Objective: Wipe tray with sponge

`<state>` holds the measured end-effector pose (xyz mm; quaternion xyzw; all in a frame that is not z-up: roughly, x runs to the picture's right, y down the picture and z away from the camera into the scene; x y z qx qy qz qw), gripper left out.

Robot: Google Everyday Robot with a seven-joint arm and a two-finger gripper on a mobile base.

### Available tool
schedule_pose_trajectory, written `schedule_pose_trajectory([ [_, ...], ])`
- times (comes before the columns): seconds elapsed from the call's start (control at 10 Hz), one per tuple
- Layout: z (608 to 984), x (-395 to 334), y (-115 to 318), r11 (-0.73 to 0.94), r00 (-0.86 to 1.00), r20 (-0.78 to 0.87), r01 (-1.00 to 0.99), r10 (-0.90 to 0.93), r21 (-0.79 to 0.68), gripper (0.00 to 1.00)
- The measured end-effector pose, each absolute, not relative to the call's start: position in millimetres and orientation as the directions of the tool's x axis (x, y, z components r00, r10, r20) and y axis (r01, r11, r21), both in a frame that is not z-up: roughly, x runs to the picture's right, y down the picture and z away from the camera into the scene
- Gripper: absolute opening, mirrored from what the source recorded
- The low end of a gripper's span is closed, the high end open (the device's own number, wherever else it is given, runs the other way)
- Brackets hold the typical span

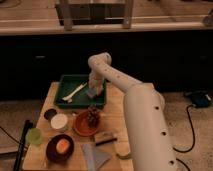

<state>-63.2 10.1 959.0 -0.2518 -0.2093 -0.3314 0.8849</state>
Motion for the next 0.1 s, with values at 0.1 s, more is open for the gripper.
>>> schedule_pose_trajectory([
  [0.1, 959.1, -63.2, 10.1, 0.654, 0.693, 0.537, 0.692, -0.481, -0.307, 0.00],
])
